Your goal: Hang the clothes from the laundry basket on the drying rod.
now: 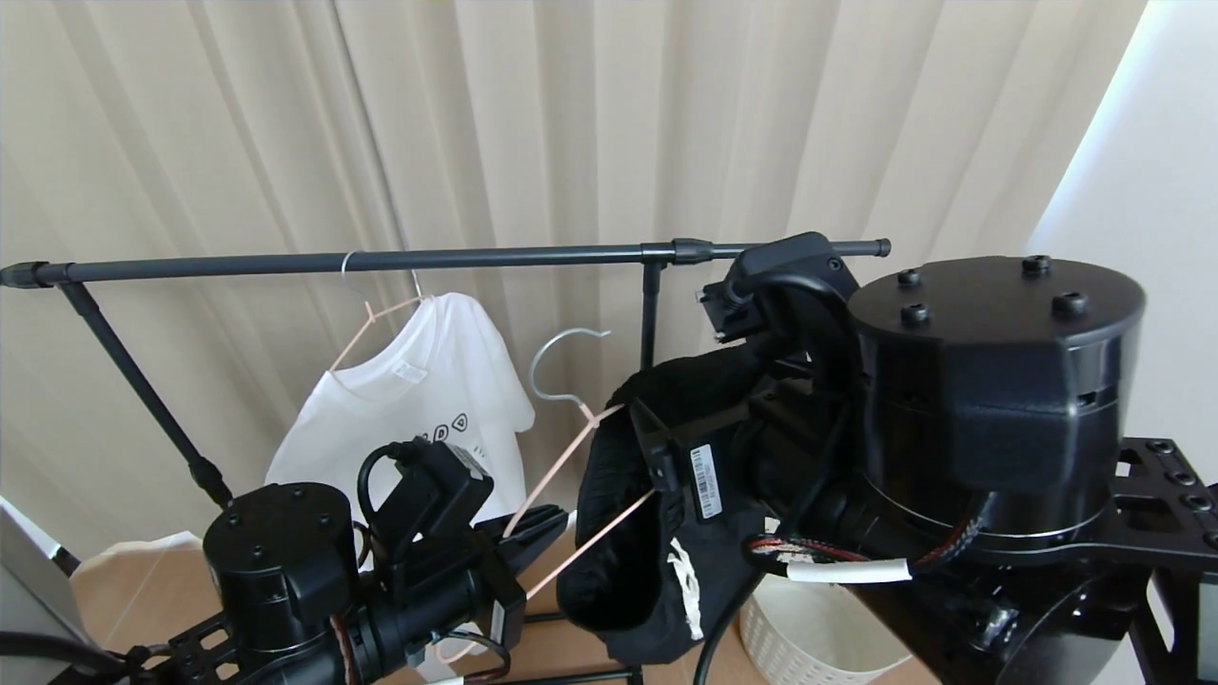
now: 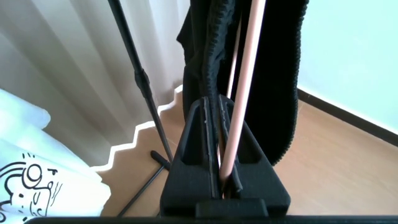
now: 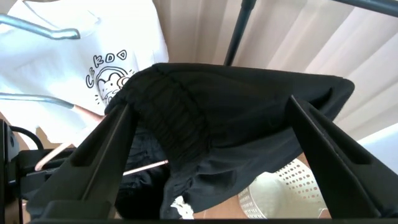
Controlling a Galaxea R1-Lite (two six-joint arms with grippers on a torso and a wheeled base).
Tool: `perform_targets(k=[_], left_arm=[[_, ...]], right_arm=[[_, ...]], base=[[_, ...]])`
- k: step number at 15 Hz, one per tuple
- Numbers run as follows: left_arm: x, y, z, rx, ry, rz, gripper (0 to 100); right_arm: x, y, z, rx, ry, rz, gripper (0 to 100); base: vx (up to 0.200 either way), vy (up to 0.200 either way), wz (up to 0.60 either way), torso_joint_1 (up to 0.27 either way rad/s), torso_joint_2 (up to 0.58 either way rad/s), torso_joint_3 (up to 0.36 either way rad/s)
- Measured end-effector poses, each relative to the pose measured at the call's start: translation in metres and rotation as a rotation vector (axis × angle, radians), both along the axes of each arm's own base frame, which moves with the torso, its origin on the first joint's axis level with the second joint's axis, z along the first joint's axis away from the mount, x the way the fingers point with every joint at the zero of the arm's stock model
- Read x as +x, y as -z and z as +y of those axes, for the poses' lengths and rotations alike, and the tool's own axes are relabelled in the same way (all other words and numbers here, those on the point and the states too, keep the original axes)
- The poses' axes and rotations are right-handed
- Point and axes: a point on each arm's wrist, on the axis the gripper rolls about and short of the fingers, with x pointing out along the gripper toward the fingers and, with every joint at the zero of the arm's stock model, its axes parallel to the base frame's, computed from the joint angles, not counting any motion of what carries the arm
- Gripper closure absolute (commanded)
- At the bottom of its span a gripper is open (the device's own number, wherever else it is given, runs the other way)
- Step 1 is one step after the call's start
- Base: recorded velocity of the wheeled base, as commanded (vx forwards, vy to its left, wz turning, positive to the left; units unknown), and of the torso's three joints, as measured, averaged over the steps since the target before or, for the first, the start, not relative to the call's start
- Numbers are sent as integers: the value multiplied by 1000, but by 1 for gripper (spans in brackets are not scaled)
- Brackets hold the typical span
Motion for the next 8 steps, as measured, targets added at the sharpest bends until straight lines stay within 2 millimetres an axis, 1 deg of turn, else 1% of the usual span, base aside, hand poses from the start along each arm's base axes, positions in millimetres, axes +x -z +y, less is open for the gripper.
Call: perform_targets(k=[4,6,8], left_arm=[[1,0,-1,-29,5,-37,100],[1,4,0,-17,8,-24,100],[2,7,5,-13,25,-12,100]], right_arm=[[-5,-6,-8,5,-14,-5,0],[-11,-9,-16,-17,-99,-3,0],[-13,-16,-29,-50,-258,-7,0]], base=[[0,0,0,0,0,0],[0,0,0,0,0,0],[0,0,0,0,0,0]])
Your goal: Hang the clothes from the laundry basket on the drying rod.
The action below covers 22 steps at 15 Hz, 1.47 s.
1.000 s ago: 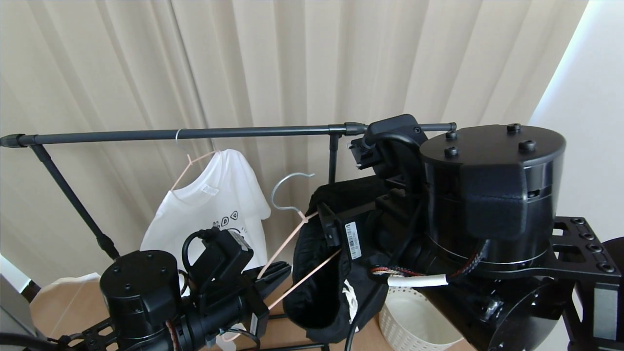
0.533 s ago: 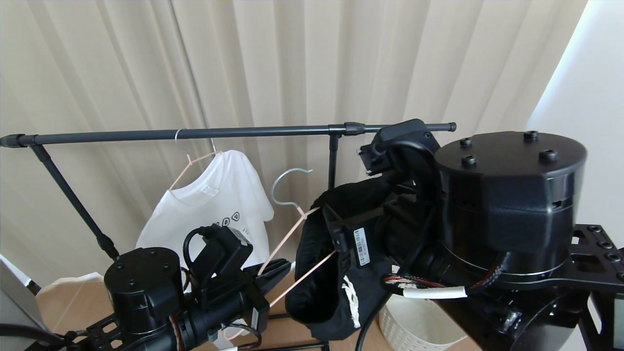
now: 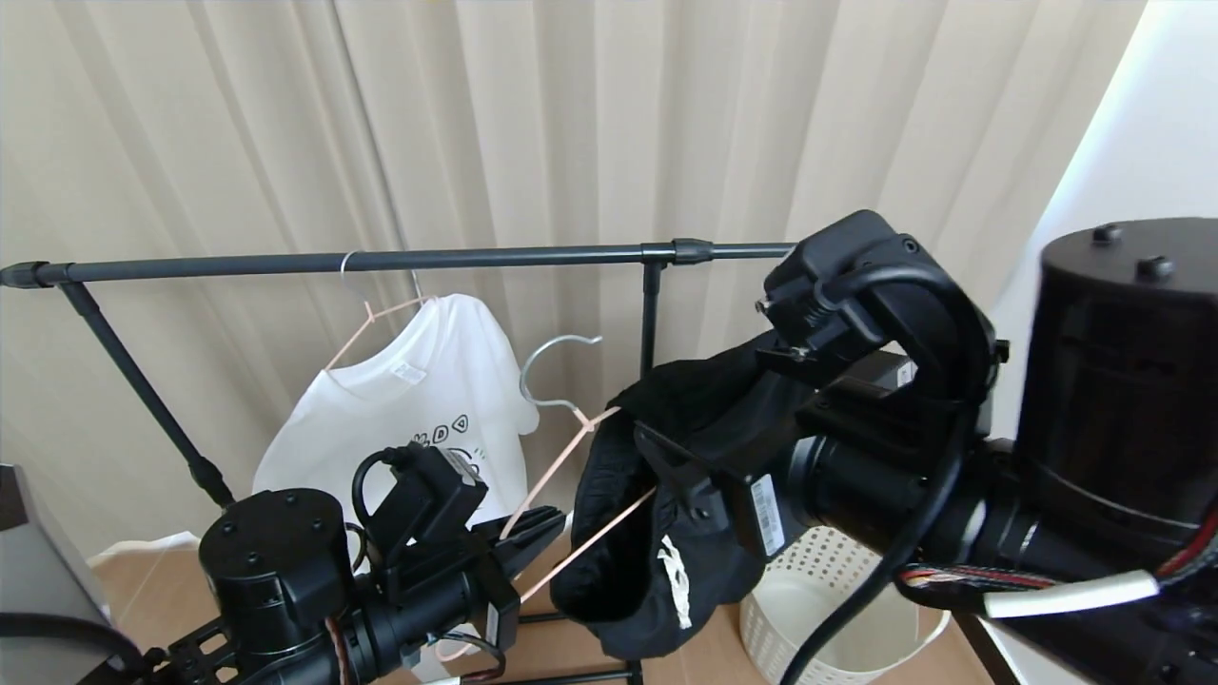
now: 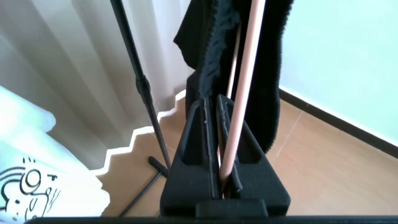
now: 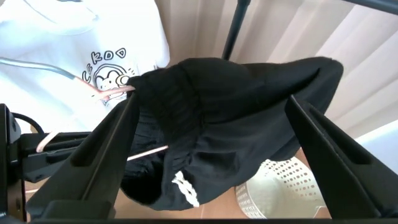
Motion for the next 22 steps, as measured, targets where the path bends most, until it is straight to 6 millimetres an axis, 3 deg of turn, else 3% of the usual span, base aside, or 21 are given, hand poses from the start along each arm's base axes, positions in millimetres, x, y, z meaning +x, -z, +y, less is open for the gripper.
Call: perform_targets(k=[4,7,11,13,17,22], left_arm=[[-1,3,13,-6,68,11,100],[-6,6,18,22,143,-13,100],[-10,7,18,50,202,-40,100],[-13,8,16,59,233,-48,100],[-18,8,9,68,273,-61,100],[-21,8,6,67,294,-64,100]], right_arm=[[20,-1,-49,-148,-255,75,0],[33,-12,-85,-215,-470,154,0],[48,-41,-110,-321,-643,211,0],[60,-43,-113,-372,-728,254,0],[90,-25,-100,-390,-750,339,0],[101,-9,-81,-440,-768,384,0]], base=[[0,0,0,0,0,0],[0,0,0,0,0,0],[0,0,0,0,0,0],[0,0,0,0,0,0],[0,0,0,0,0,0],[0,0,0,0,0,0]])
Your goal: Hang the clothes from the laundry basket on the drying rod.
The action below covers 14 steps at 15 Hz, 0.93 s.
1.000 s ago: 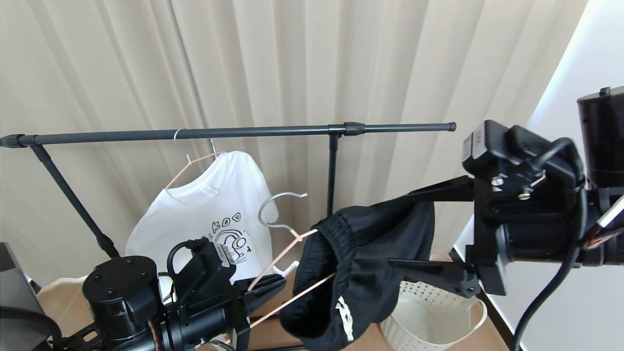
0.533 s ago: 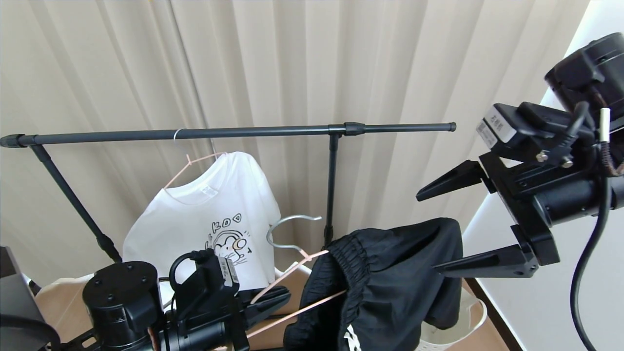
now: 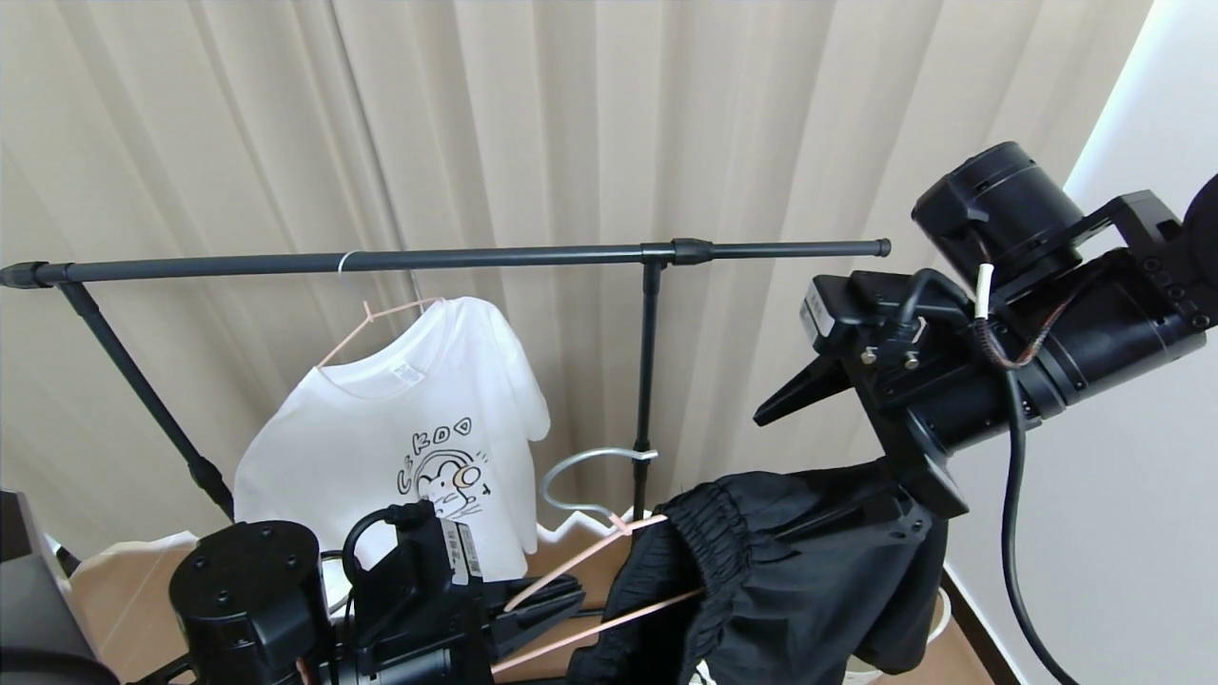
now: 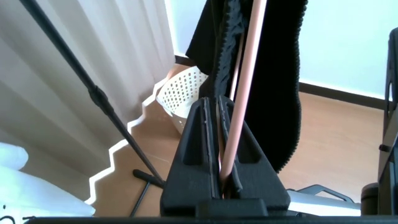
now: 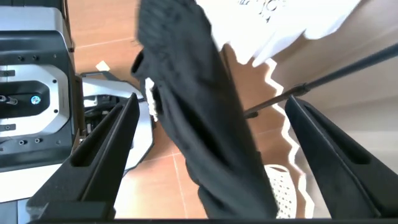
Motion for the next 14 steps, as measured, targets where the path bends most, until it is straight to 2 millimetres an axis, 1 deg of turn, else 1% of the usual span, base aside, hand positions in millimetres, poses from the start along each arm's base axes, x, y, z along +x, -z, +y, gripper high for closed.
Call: perform_targets(k=[4,6,9,14], left_arm=[[0,-1,0,-7,0,-10,100],[0,-1,0,-7,-1,-9,100],[1,-1,1,-6,-7,-8,100],[3,-1,2,-8,-19,-10,100]], right_arm=[[1,4,19,-18,-41,5,0],[-1,6,23,-24,-54,15,0],[-6,5,20,-31,-58,42,0],[-13,-3,9,1,-62,63,0]], base=[[0,0,0,0,0,0],[0,0,0,0,0,0],[0,0,0,0,0,0],[0,0,0,0,0,0]])
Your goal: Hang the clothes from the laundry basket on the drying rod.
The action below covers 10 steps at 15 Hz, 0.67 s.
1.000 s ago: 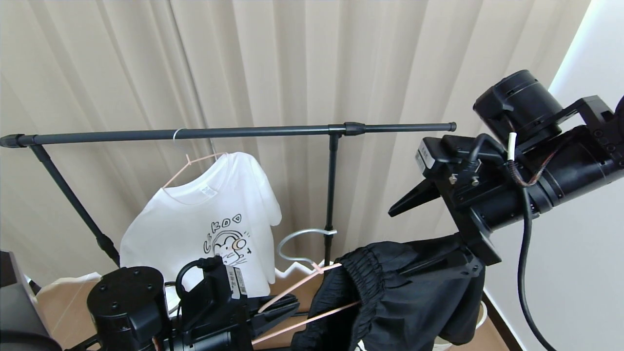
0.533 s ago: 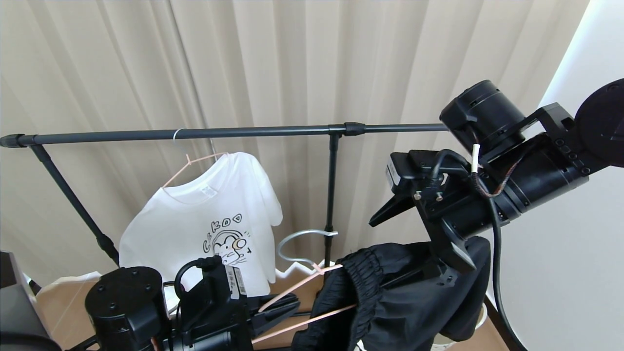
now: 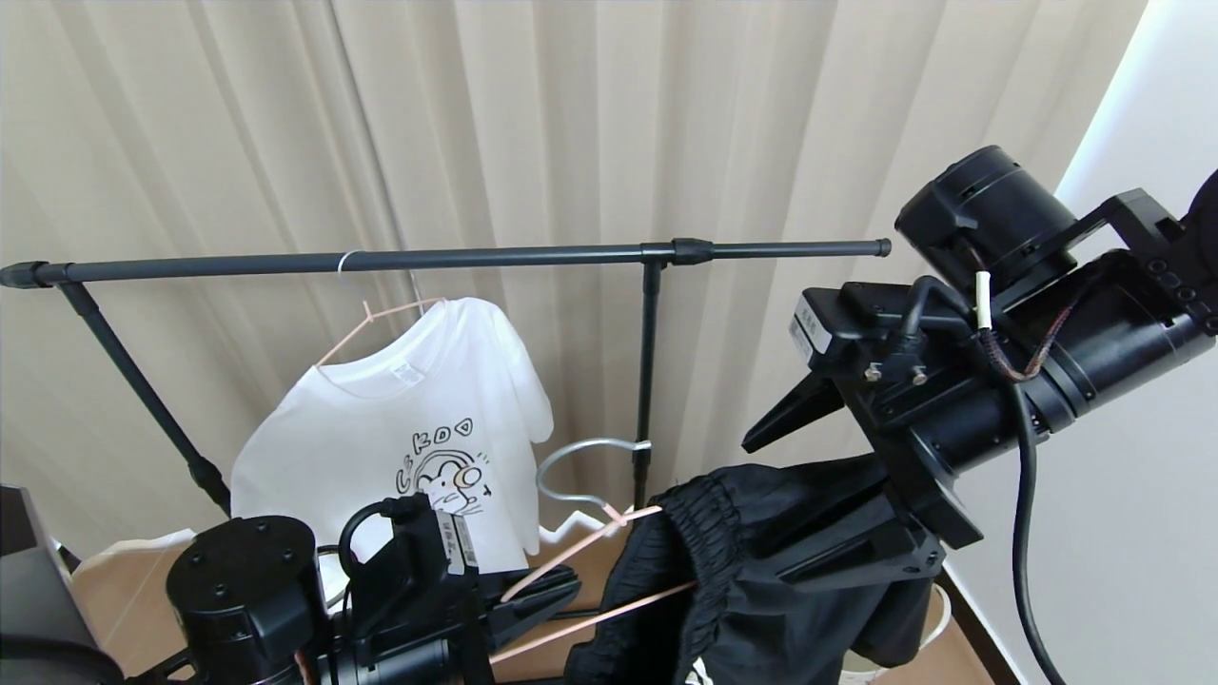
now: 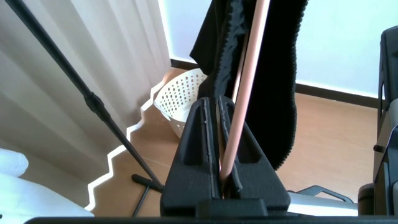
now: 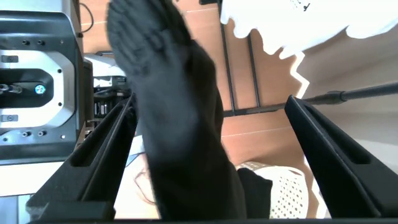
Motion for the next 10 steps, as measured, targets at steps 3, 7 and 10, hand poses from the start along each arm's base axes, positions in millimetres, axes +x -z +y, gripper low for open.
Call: perform_targets(k=[3,7,10], left_arm=[[0,0,0,1,0,-1,100],[0,0,-1,7,8,-16,100],[0,0,-1,8,8,-19,100]], right_arm=[[-3,0,6,0,-12,1,0],[1,1,27,-20,-35,-10,0],[4,9,37,-37,-53,3,0]], base=[[0,0,0,0,0,0],[0,0,0,0,0,0],[0,0,0,0,0,0]])
